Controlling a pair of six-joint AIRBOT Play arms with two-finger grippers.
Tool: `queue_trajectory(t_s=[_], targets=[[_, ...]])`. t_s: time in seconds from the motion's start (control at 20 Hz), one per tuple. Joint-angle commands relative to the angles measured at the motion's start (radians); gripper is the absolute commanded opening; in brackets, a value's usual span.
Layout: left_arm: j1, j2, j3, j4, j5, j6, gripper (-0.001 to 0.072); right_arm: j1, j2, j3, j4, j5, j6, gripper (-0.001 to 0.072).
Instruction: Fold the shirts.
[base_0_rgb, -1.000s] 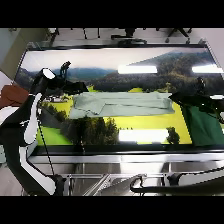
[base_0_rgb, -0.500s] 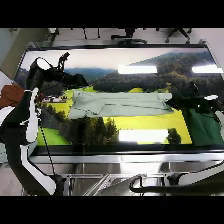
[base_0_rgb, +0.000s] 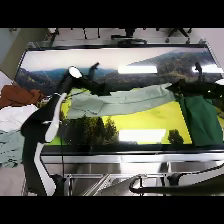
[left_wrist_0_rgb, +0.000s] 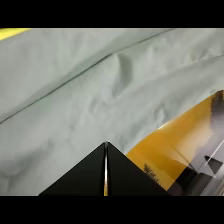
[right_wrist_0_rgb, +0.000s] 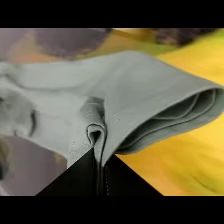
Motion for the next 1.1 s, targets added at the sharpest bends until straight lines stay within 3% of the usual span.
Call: queue_trajectory(t_s=[0.0, 0.2, 0.35, 0.45, 0.65, 0.8, 1.05], targets=[[-0.166, -0.134, 0.039, -0.005, 0.114, -0.036, 0.0019, 0.001, 0.073, 0.154, 0.104, 0.177, 0.129, 0.0019], [-0.275, -0.269, 0.169, -0.011, 0.2, -0.118, 0.0019, 0.003, 0.154, 0.185, 0.111, 0.208, 0.21, 0.0019], [-0.297, -0.274, 0.139, -0.076, 0.224, -0.117, 0.0019, 0.004, 0.171, 0.185, 0.111, 0.211, 0.21, 0.0019], [-0.261, -0.232, 0.127, -0.197, 0.16, -0.086, 0.002, 0.016, 0.164, 0.183, 0.111, 0.211, 0.21, 0.0019], [-0.073, -0.024, 0.127, -0.584, -0.05, 0.088, 0.0019, 0.122, 0.138, 0.183, 0.111, 0.172, 0.209, 0.0019], [0.119, 0.19, 0.127, -0.827, -0.152, 0.179, 0.0019, 0.304, 0.1, 0.183, 0.111, 0.043, 0.202, 0.0019], [0.377, 0.466, 0.124, -0.868, -0.177, 0.204, 0.0019, 0.727, -0.053, 0.183, 0.11, -0.341, 0.085, 0.0019]])
